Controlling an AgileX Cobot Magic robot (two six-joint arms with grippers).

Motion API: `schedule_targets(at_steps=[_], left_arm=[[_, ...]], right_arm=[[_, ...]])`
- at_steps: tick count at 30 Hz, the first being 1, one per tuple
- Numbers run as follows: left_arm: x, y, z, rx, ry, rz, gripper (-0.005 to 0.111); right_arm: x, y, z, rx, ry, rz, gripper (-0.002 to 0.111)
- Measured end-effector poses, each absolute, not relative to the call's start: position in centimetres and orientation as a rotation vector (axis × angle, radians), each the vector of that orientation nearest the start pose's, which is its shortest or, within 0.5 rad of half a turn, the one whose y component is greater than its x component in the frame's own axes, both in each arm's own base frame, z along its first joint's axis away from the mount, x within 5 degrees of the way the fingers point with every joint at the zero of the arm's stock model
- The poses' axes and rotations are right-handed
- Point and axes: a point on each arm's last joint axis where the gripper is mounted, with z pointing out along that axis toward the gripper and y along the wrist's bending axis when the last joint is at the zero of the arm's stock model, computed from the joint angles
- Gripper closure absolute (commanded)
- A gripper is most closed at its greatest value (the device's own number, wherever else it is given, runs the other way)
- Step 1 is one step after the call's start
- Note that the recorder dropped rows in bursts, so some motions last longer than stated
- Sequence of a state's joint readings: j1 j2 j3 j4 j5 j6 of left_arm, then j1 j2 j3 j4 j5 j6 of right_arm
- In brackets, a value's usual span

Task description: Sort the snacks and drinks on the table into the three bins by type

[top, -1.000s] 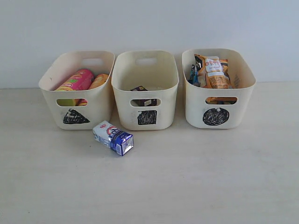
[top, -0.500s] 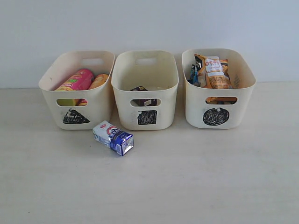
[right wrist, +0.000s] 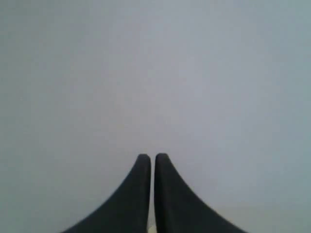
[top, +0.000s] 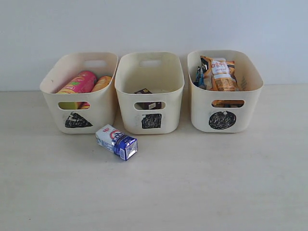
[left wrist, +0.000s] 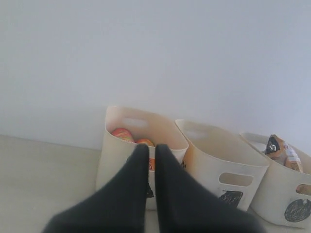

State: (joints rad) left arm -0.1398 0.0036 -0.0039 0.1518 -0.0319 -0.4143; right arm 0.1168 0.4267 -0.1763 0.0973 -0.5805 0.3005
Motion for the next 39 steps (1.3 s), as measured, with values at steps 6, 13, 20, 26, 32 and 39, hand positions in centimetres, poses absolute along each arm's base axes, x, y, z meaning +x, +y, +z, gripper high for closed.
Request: schedule_targets(at_steps=[6, 13, 20, 26, 32, 39], left_arm=[[5.6, -0.3, 21.8, -0.149, 1.444, -0.254, 0.103], [5.7, 0.1, 21.0, -0.203, 1.518, -0.201, 0.103], [5.6, 0.2, 20.1, -0.241, 1.61, -0.2, 0.103], [5.6, 0.2, 20.0, -0.251, 1.62, -0.207, 0.103], [5.6, 0.2, 20.0, -0.251, 1.62, -0.207, 0.103], [5.6, 0.2, 20.0, -0.251, 1.62, -0.207, 0.103]], right_arm=[[18.1, 1.9, 30.9, 0.197, 1.37, 0.389, 0.108], [24.4, 3.4, 29.4, 0.028, 1.711, 0.29, 0.108], [29.6, 5.0, 28.8, -0.205, 2.227, -0.017, 0.108], [30.9, 8.0, 28.9, -0.498, 2.531, -0.131, 0.108], [30.3, 13.1, 28.9, -0.851, 2.623, 0.051, 0.108], [29.1, 20.1, 26.8, -1.148, 2.526, 0.183, 0.108]])
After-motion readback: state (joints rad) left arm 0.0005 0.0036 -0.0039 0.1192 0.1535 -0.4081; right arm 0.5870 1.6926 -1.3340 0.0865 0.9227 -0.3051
